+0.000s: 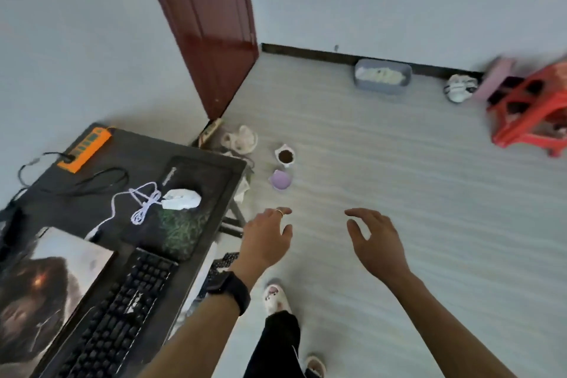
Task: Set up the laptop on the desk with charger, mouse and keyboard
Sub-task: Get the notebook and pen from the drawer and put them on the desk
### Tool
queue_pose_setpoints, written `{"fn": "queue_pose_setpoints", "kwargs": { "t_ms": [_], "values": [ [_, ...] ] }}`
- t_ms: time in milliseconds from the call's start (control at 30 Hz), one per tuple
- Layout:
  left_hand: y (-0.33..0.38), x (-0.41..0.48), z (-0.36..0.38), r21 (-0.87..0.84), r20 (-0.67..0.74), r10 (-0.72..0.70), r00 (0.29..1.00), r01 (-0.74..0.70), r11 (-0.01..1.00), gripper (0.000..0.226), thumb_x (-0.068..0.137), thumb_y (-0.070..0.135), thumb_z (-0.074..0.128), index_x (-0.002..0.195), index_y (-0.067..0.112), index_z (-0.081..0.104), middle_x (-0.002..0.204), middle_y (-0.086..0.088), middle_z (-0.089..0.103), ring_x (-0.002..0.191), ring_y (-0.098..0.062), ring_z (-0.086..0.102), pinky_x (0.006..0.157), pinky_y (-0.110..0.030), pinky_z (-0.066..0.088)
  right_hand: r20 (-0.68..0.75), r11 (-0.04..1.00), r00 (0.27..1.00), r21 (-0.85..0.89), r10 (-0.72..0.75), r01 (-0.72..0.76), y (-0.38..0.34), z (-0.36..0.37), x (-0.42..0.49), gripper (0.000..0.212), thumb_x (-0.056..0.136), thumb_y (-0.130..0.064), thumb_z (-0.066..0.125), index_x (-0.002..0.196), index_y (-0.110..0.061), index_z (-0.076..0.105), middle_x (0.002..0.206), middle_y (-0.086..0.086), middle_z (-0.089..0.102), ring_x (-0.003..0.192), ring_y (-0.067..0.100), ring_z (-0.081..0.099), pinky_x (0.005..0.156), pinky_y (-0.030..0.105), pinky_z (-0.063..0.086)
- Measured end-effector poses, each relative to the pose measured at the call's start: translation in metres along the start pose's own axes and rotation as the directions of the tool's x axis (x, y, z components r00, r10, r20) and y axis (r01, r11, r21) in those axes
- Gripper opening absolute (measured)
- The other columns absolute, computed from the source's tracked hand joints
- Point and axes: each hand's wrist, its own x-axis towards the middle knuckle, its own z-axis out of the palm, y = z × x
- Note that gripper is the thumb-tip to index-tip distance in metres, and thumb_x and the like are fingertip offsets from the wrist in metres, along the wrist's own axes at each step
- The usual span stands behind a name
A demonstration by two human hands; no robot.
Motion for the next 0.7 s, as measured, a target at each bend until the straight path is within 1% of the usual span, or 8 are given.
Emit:
{"fn": "queue_pose_setpoints", "kwargs": {
  "t_ms": [67,167,333,400,467,533,633,700],
  "values": [
    [0.046,0.039,0.006,0.017,0.028,0.101,0.994,-0.102,0.995,0.041,0.095,0.034,0.051,0.136,0.029,0.053,0.129,0.001,0.061,0.118,-0.021,0.057,0.100,-0.038,0.044,-0.091,0.999,0.994,-0.010,0.053,-0.054,0.028,-0.034,0.016,0.023,0.097,-0.027,0.061,0.119,-0.030,0.069,0.124,-0.011,0.065,0.121,0.014,0.052,0.090,0.020,0.036],
    [0.123,0.108,0.019,0.042,0.082,0.256,0.963,-0.260,0.965,0.040,0.095,0.032,0.052,0.135,0.027,0.055,0.128,0.001,0.061,0.118,-0.021,0.058,0.097,-0.035,0.046,-0.251,0.989,0.957,-0.013,0.143,-0.151,0.073,-0.092,0.045,0.023,0.096,-0.026,0.063,0.118,-0.028,0.069,0.122,-0.010,0.067,0.117,0.016,0.055,0.088,0.021,0.039],
    [0.273,0.221,0.031,0.084,0.161,0.539,0.826,-0.556,0.827,0.041,0.095,0.033,0.052,0.136,0.029,0.054,0.127,-0.001,0.062,0.117,-0.024,0.059,0.095,-0.037,0.048,-0.473,0.944,0.834,-0.015,0.283,-0.329,0.141,-0.200,0.095,0.025,0.094,-0.022,0.066,0.118,-0.026,0.070,0.122,-0.004,0.068,0.114,0.024,0.061,0.091,0.023,0.041],
    [0.339,0.255,0.030,0.078,0.189,0.645,0.740,-0.667,0.741,0.042,0.095,0.033,0.052,0.136,0.028,0.053,0.129,-0.002,0.062,0.118,-0.024,0.059,0.096,-0.037,0.048,-0.555,0.908,0.753,0.010,0.354,-0.420,0.161,-0.248,0.105,0.025,0.093,-0.021,0.066,0.117,-0.026,0.070,0.122,-0.003,0.068,0.115,0.025,0.061,0.092,0.022,0.039],
    [0.402,0.285,0.027,0.091,0.190,0.715,0.673,-0.737,0.669,0.042,0.095,0.031,0.052,0.136,0.028,0.053,0.130,-0.004,0.061,0.119,-0.026,0.058,0.096,-0.038,0.047,-0.630,0.884,0.679,0.025,0.376,-0.467,0.171,-0.293,0.117,0.025,0.094,-0.021,0.066,0.118,-0.026,0.070,0.124,-0.002,0.067,0.116,0.024,0.060,0.093,0.023,0.039],
    [0.475,0.308,0.027,0.086,0.213,0.792,0.572,-0.818,0.568,0.042,0.095,0.030,0.052,0.137,0.027,0.052,0.131,-0.005,0.061,0.120,-0.027,0.057,0.097,-0.039,0.047,-0.707,0.854,0.578,0.070,0.407,-0.516,0.185,-0.343,0.122,0.025,0.095,-0.023,0.064,0.119,-0.026,0.069,0.126,-0.002,0.066,0.117,0.024,0.059,0.094,0.023,0.039],
    [0.571,0.328,0.030,0.067,0.209,0.881,0.424,-0.905,0.419,0.042,0.094,0.030,0.052,0.136,0.027,0.051,0.130,-0.004,0.061,0.119,-0.028,0.058,0.095,-0.041,0.048,-0.799,0.818,0.448,0.094,0.402,-0.568,0.204,-0.401,0.126,0.025,0.095,-0.023,0.064,0.119,-0.026,0.070,0.124,0.000,0.067,0.116,0.025,0.058,0.094,0.024,0.038],
    [0.632,0.339,0.035,0.056,0.185,0.925,0.331,-0.943,0.327,0.041,0.093,0.030,0.055,0.135,0.027,0.052,0.129,-0.003,0.061,0.118,-0.027,0.058,0.094,-0.040,0.049,-0.839,0.798,0.358,0.141,0.411,-0.586,0.222,-0.437,0.132,0.024,0.095,-0.026,0.063,0.119,-0.027,0.069,0.121,0.001,0.067,0.115,0.026,0.059,0.094,0.028,0.041]
  ]
}}
